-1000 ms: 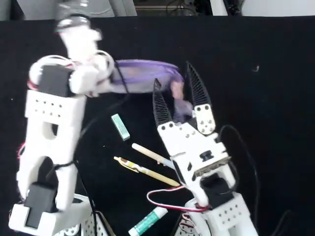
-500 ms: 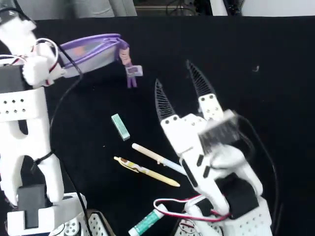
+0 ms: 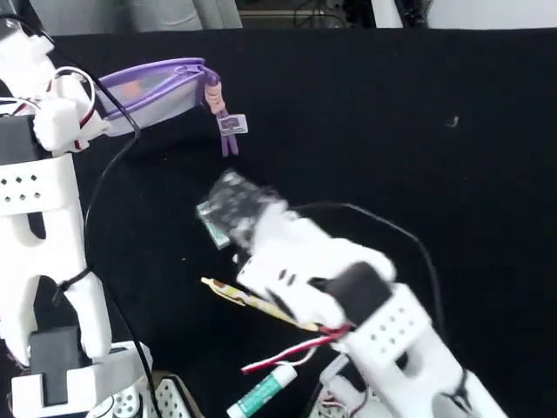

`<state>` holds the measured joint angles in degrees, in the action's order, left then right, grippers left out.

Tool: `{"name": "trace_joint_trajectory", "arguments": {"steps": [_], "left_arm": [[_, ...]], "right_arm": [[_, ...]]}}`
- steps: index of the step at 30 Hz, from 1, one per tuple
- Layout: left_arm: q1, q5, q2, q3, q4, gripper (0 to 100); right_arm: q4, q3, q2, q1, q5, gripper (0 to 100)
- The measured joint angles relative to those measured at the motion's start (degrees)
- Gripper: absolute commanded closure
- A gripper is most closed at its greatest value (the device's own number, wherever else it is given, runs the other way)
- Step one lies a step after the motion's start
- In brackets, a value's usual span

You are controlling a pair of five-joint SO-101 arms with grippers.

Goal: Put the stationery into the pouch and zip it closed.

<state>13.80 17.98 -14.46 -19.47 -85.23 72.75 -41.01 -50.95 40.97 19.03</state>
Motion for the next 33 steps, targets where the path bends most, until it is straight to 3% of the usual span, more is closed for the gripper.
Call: {"name": "trace_joint_trajectory", "arguments": {"steps": [5,16,27,33], "left_arm": [[0.0,0.0,0.0,0.0,0.0,97],[6.4,0.0,0.0,0.0,2.1,97],[6.5,0.0,0.0,0.0,2.1,97],[6.5,0.0,0.0,0.0,2.1,97]], "right_arm": [[-1.1,-2.0,7.2,5.5,0.7,77.6],[-19.4,-14.0,19.3,11.5,0.7,77.6],[-24.2,-9.8,40.5,11.9,0.7,77.9],[-22.6,-2.5,49.5,11.6,0.7,99.2]]}}
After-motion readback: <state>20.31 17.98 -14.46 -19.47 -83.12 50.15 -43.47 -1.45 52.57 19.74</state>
